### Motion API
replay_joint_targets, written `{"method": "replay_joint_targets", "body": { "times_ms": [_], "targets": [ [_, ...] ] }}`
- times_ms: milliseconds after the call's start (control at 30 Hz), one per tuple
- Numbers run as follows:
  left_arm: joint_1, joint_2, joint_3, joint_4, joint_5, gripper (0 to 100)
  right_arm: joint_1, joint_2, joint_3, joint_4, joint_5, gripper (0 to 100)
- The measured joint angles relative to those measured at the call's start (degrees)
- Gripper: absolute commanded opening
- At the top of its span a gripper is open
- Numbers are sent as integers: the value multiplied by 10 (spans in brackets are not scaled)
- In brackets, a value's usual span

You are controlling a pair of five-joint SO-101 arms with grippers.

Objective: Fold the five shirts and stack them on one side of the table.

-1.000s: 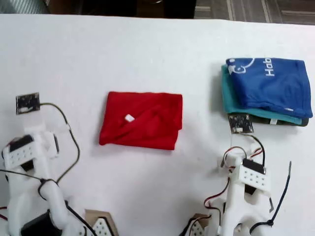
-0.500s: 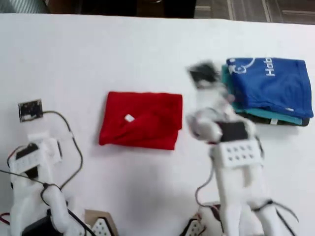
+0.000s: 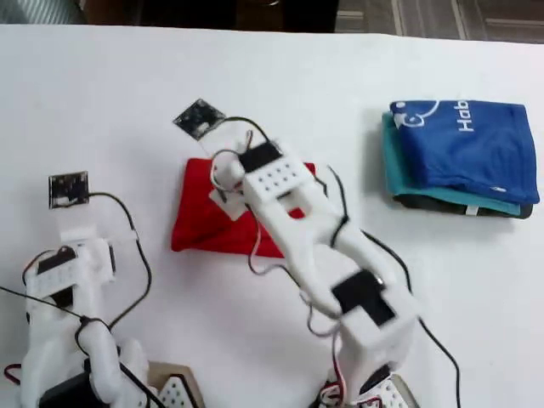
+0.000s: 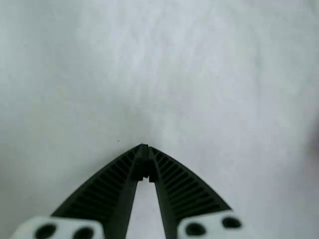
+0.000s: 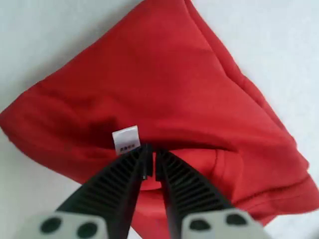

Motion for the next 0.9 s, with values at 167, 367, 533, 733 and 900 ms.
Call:
{"method": "replay_joint_targets", "body": {
  "times_ms": [167,367,533,733,900],
  "targets": [
    [-1,0,0,-2,2,27,0,77,-79,64,0,19],
    [-2,0,0,-2,2,27,0,84,-139,205,0,19],
    [-2,0,0,-2,2,27,-1,84,-166,312,0,19],
    [-2,0,0,-2,2,27,4,84,-182,325,0,19],
    [-1,0,0,-2,2,27,7,69,-243,309,0,19]
  ]
}}
